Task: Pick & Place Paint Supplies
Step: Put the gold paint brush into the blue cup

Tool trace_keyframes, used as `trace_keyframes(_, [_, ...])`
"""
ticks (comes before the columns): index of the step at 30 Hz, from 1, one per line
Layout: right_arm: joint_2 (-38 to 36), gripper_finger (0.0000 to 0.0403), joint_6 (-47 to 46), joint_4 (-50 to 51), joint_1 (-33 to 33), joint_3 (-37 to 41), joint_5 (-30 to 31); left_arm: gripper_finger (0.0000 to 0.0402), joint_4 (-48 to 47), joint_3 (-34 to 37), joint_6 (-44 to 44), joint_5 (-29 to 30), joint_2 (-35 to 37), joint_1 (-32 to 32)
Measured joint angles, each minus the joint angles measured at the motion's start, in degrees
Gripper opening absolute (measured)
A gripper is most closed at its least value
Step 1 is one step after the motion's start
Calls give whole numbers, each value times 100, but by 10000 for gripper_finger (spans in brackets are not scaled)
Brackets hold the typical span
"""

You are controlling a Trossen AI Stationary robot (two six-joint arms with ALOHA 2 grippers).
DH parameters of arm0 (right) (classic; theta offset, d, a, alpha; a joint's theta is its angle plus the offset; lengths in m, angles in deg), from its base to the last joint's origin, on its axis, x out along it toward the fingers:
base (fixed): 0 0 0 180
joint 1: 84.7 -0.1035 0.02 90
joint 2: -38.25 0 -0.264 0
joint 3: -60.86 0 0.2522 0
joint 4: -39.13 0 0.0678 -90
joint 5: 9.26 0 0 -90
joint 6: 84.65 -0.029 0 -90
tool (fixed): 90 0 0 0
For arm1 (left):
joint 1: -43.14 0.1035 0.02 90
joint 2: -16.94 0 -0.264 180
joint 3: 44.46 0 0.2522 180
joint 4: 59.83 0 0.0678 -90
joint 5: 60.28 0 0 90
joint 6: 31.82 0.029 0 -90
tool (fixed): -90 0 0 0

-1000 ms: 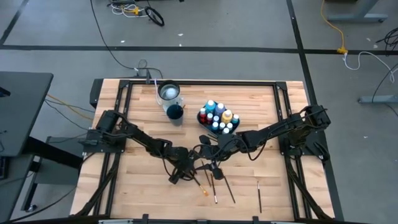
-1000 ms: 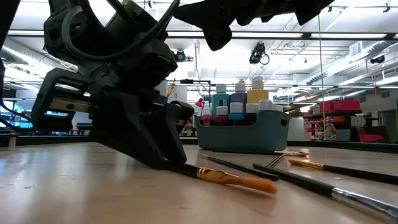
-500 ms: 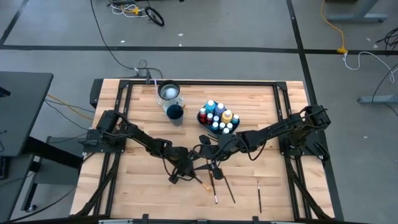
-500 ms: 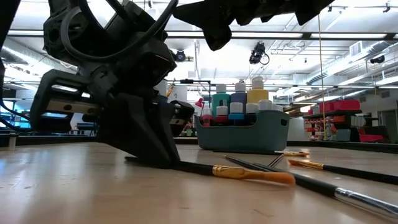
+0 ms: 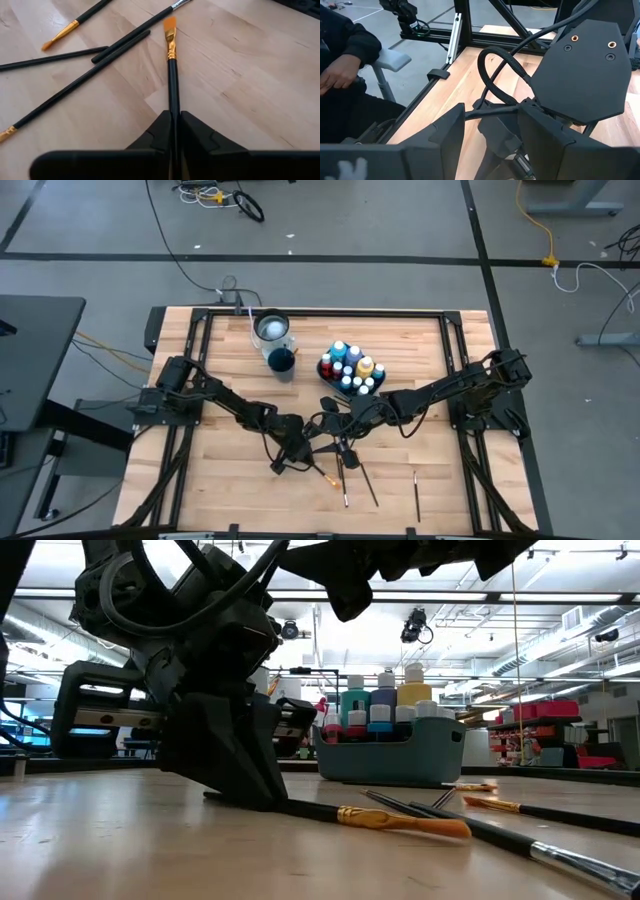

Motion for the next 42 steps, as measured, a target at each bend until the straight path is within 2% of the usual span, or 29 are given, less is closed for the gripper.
trace_keyframes(10, [0, 186, 0, -39, 2, 0, 17, 43, 157, 22, -48, -74, -7, 6])
trace_keyframes(14, [0, 186, -391, -577, 0, 4, 292, 40, 157, 20, -103, -74, -7, 7])
trace_keyframes(17, [0, 186, -998, -643, 2, 4, 18, 35, 160, 15, -177, -53, -4, 4])
trace_keyframes(19, [0, 186, -940, -642, 7, 4, -172, 36, 177, 15, -225, 26, -3, 6])
trace_keyframes(20, [0, 186, -905, -616, 7, 4, -82, 37, 179, 15, -240, 90, 0, 11])
trace_keyframes(24, [0, 186, -960, -135, 7, 4, 480, 39, 188, 11, -451, 118, 0, 57])
trace_keyframes(28, [-9, 179, -717, 877, -85, -7, 391, 28, 186, 11, -745, 188, 0, 57])
trace_keyframes(30, [18, 173, -927, 1496, -276, 4, 411, 28, 186, 11, -1048, 210, 0, 59])
trace_keyframes(36, [400, 169, -1690, 1842, -1006, 4, 654, 42, 179, 11, -1794, 488, 0, 55])
trace_keyframes(42, [470, 187, -1961, 2463, -1480, 4, 1266, 29, 274, 11, -2513, 568, -2, 55])
